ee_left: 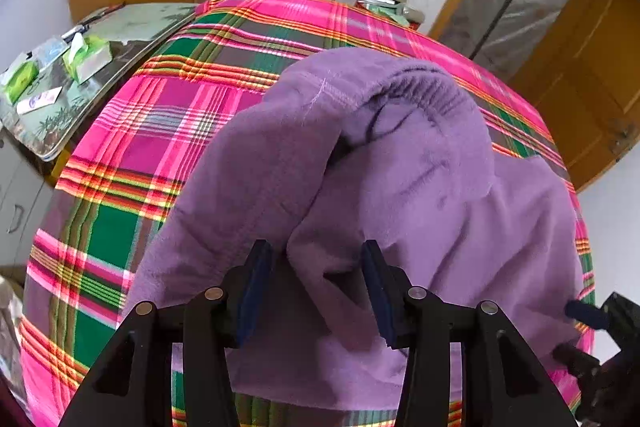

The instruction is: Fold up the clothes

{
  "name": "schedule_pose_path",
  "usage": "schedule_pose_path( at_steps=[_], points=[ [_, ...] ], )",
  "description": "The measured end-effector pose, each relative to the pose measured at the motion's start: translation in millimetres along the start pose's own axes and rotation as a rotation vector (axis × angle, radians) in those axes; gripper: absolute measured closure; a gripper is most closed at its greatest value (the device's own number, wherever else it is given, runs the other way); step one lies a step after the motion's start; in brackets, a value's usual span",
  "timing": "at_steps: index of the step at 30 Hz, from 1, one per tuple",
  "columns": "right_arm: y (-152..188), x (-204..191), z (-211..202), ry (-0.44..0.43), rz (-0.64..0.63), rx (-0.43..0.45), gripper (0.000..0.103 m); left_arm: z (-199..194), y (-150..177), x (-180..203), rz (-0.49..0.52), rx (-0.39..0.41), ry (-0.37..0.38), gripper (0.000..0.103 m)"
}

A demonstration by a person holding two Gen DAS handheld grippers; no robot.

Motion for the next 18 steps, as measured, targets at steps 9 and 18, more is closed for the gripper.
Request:
schedule_pose_path(
  at_steps=[9,18],
  points=[
    [-11,11,-13,-0.015,0.061,0.063,0.098,3,-7,5,0.008,-0.005,0.001,0.091],
    [-50,33,-45,0.017,0.081,0.188,0.099,-34,-35,13,-0.030,0.113,0.075,0.094]
  ],
)
Point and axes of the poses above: each gripper's, at about its wrist camera, not at the fingertips, and z roughly the way its jaws point, x to its right, y to its underside, the point moved 3 cm from there along z, roughly the way its jaws point, and after that the axes turned 1 degree about x, right-handed, at the moved point
